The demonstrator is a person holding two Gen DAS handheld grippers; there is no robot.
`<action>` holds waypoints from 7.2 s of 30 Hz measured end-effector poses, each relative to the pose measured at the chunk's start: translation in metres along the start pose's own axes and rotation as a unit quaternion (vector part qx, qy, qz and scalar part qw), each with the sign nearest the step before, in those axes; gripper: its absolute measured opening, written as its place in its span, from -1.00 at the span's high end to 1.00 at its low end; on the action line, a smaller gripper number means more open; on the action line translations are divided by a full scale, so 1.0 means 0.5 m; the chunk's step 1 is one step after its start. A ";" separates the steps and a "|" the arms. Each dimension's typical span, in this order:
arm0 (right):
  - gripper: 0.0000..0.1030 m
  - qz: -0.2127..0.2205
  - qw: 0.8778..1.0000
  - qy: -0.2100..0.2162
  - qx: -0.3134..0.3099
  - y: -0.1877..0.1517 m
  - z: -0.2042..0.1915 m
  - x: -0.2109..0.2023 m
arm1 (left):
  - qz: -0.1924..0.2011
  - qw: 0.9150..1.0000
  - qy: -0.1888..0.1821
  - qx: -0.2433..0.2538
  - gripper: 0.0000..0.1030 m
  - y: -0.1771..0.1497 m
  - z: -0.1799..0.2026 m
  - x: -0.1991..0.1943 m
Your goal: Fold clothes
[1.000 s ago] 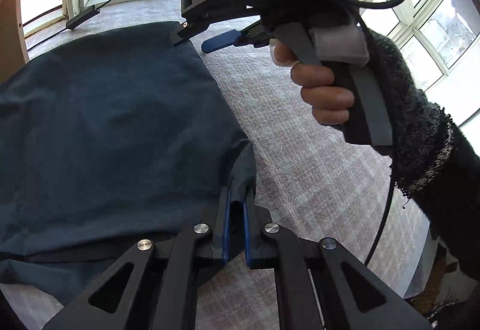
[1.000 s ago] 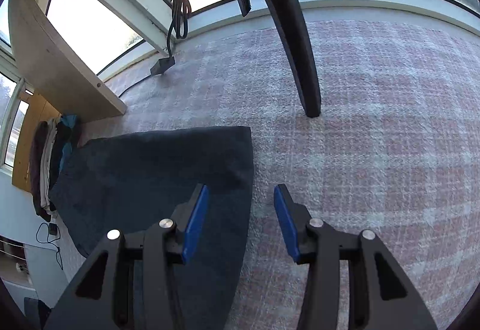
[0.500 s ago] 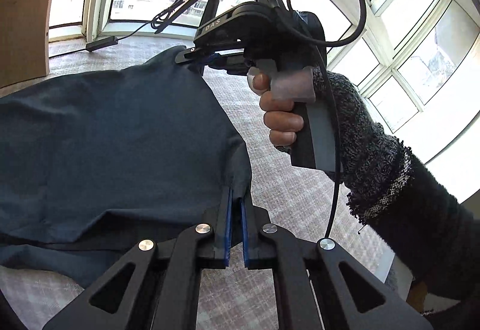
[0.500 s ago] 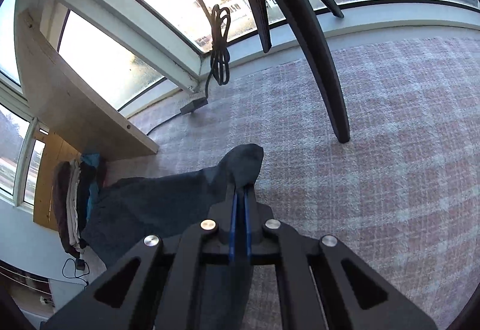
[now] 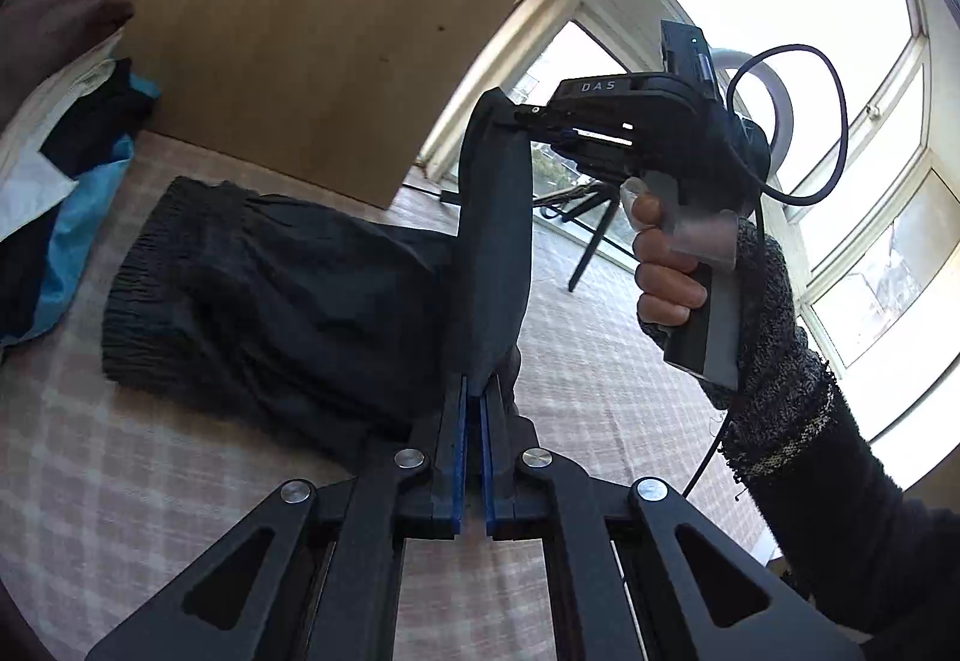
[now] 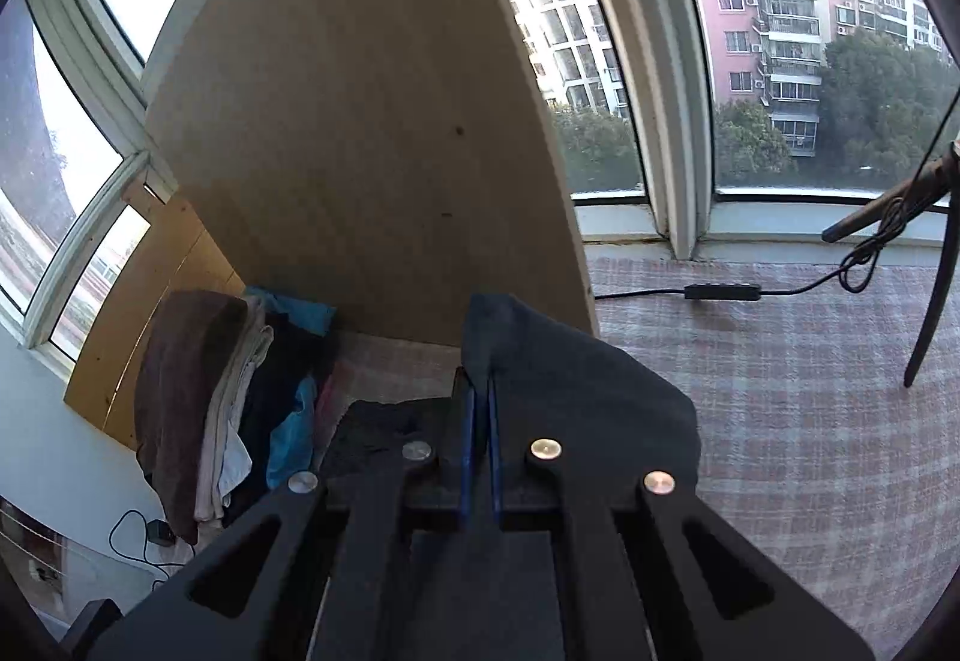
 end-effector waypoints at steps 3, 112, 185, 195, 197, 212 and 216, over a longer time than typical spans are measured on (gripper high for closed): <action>0.92 -0.013 0.999 -0.007 -0.031 -0.018 -0.123 0.057 | 0.001 1.000 0.017 -0.013 0.95 -0.007 -0.085 -0.056; 0.11 -0.055 0.996 0.057 0.040 -0.223 0.116 0.105 | -0.227 0.944 0.196 0.140 0.50 0.129 -0.211 0.023; 0.74 -0.011 0.990 0.138 -0.021 -0.157 -0.044 -0.025 | -0.078 0.994 -0.023 -0.073 0.50 0.118 -0.228 0.059; 0.76 0.068 0.984 0.122 -0.108 -0.050 -0.207 -0.263 | 0.015 0.984 -0.155 -0.080 0.50 0.187 -0.096 0.000; 0.76 0.078 0.981 0.124 -0.129 -0.040 -0.260 -0.295 | 0.037 0.985 -0.154 -0.073 0.50 0.208 -0.091 -0.048; 0.77 0.143 0.929 0.263 -0.216 0.044 -0.783 -0.355 | 0.151 0.979 0.120 0.063 0.47 0.442 -0.221 -0.624; 0.77 0.115 0.944 0.240 -0.194 0.009 -0.788 -0.201 | 0.091 0.971 0.211 0.065 0.32 0.444 -0.342 -0.652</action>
Point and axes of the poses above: each gripper's, at about its wrist camera, not at the fingertips, and x roughly the way its jaws point, z to its right, y to its top, the point moved 10 cm from there along x, roughly the way its jaws point, and after that the axes turned 15 degrees about -y, right-handed, at the moved point
